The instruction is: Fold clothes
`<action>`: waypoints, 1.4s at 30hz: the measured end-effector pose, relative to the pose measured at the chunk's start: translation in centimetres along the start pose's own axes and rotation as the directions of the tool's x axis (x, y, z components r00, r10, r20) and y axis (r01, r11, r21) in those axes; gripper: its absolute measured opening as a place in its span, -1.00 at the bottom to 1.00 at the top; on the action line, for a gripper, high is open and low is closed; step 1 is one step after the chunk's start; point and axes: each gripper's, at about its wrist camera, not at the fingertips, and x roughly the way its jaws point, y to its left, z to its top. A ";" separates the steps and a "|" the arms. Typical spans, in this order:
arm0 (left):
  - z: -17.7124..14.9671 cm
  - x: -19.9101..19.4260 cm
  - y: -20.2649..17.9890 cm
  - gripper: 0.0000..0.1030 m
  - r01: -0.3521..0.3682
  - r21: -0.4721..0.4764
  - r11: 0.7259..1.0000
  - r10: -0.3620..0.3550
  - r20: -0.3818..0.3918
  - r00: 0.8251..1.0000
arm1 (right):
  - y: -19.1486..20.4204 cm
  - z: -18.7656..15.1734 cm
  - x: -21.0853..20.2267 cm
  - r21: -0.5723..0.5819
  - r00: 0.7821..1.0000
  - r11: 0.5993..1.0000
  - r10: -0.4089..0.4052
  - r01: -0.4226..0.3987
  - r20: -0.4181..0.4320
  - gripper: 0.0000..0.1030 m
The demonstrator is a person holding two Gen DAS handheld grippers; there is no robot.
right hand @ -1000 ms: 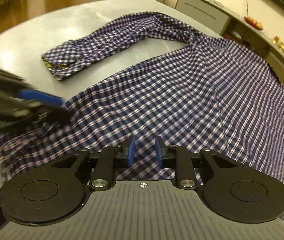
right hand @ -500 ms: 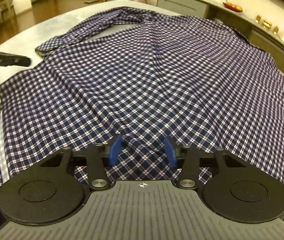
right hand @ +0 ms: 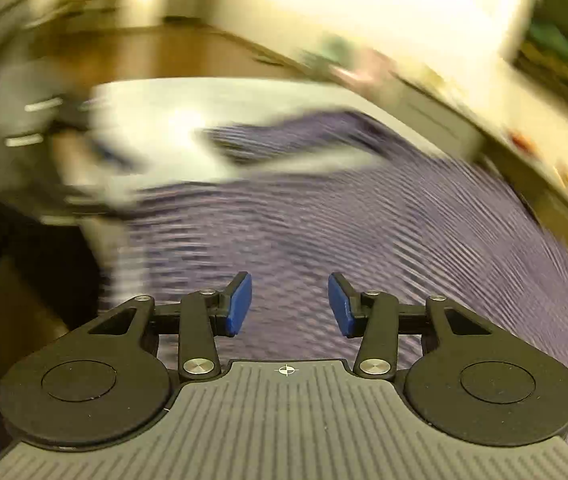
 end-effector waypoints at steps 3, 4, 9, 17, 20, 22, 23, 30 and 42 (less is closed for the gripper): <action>0.0 0.8 -0.6 -0.79 -0.025 0.031 0.999 0.024 0.010 1.000 | 6.1 -0.2 0.8 -0.208 1.000 0.978 0.001 -0.002 -0.008 -0.14; 0.2 0.8 -0.5 -0.91 -0.026 0.021 0.999 0.026 0.020 0.999 | 7.3 -0.6 1.1 -0.251 1.000 0.968 -0.018 0.014 -0.015 -0.14; 0.8 -0.3 0.8 -0.94 -0.030 -0.063 0.998 0.035 0.091 0.995 | 8.3 -1.5 2.1 -0.304 0.995 0.950 -0.090 0.073 -0.043 -0.26; 1.1 -2.3 1.3 -0.74 -0.014 -0.104 0.994 0.032 0.171 0.985 | 5.9 -1.0 0.6 -0.217 0.979 0.957 -0.202 0.193 -0.018 -1.00; 0.3 -3.6 -0.8 0.40 -0.060 -0.035 0.998 0.067 0.226 0.972 | 3.3 0.0 -1.2 -0.084 0.973 0.970 -0.228 0.230 0.035 -1.00; 0.2 -3.5 -2.3 0.59 -0.069 -0.008 0.998 0.069 0.238 0.969 | 2.0 0.4 -1.6 -0.007 0.975 0.976 -0.218 0.219 0.053 -1.00; 0.3 -3.4 -3.0 0.59 -0.071 0.004 0.997 0.068 0.242 0.968 | 1.3 0.5 -1.8 0.031 0.975 0.977 -0.213 0.212 0.062 -1.00; 1.4 3.4 -7.0 0.40 -0.385 0.236 0.892 0.333 0.232 0.914 | 0.2 0.5 -4.1 0.132 0.971 0.973 -0.204 0.188 0.127 -1.00; -0.2 1.2 2.6 0.39 -0.333 -0.445 0.831 0.364 -0.018 0.931 | 3.6 -3.3 0.1 0.063 0.999 0.998 0.015 -0.011 -0.053 -1.00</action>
